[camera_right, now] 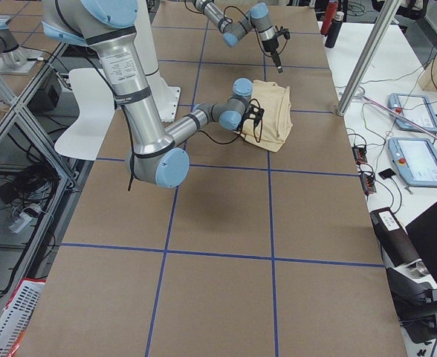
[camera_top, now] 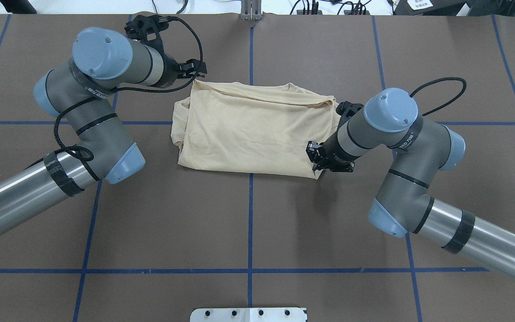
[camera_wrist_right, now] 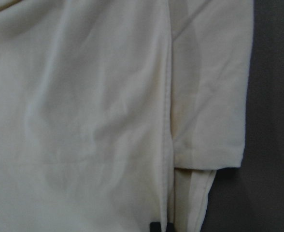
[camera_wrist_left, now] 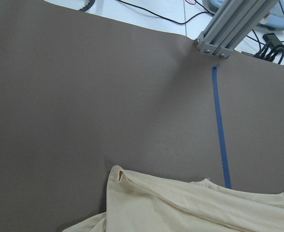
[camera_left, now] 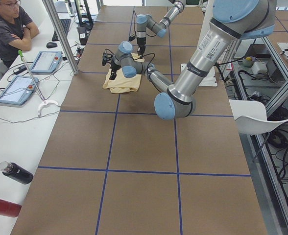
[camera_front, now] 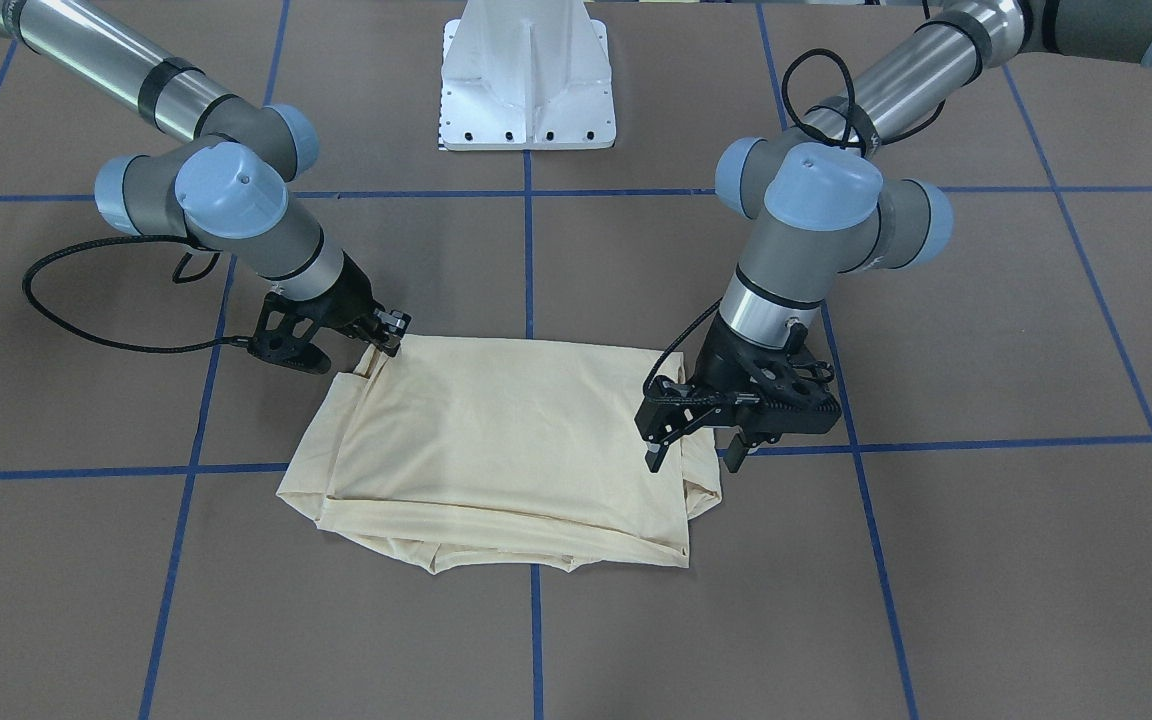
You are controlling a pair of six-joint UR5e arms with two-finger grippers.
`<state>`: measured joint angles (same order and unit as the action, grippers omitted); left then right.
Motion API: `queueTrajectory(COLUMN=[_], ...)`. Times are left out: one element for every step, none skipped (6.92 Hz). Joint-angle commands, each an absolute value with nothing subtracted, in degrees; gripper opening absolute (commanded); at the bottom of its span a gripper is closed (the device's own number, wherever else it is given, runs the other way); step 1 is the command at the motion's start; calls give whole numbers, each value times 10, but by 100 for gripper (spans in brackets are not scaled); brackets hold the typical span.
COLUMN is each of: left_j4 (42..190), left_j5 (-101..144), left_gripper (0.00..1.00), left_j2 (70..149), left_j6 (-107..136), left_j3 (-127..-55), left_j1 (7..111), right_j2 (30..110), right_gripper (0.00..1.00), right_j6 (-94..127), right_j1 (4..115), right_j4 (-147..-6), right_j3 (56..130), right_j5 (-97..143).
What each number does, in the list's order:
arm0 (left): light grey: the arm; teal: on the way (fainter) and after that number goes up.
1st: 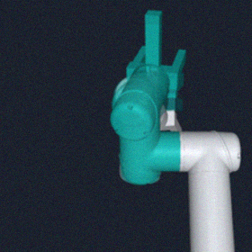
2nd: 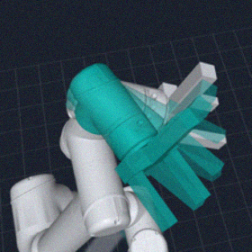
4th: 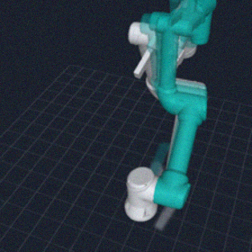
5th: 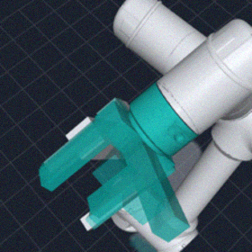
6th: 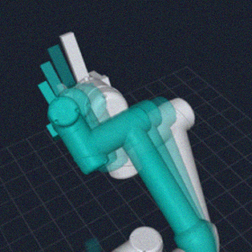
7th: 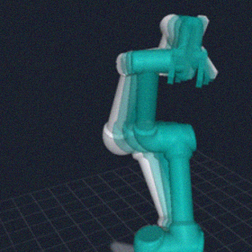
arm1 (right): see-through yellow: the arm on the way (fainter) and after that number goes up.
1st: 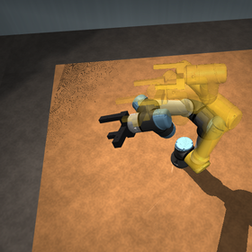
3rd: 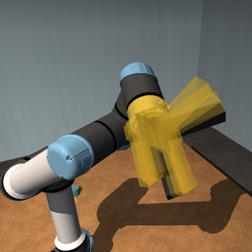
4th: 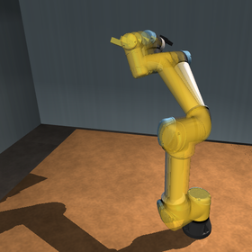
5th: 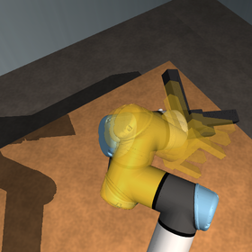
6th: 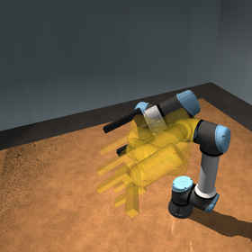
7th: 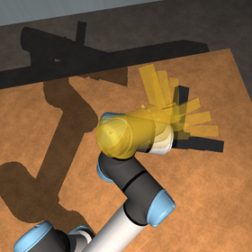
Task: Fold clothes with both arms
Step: 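Grasp the shirt's side edge with the right gripper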
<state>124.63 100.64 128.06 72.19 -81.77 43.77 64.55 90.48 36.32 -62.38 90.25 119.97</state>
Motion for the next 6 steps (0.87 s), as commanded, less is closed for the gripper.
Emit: queueTrajectory(left_j4=[1246,1246,1246,1246,1246,1246], left_j5=[1005,1005,1005,1005,1005,1005], left_gripper=[95,95,95,95,95,95], left_j2=[1280,1279,1278,1279,1279,1279], left_j6=[721,721,720,720,721,721], left_j3=[-818,-818,-818,-818,-818,-818], left_j1=[438,438,438,438,438,438], right_j2=[653,656,659,667,674,679], right_gripper=[0,0,0,0,0,0], right_j6=[902,902,902,902,902,902], right_j1=[365,359,346,343,341,339], right_j4=[-623,-623,-623,-623,-623,-624], right_j3=[921,923,925,929,932,939], right_j5=[1209,1209,1207,1207,1207,1210])
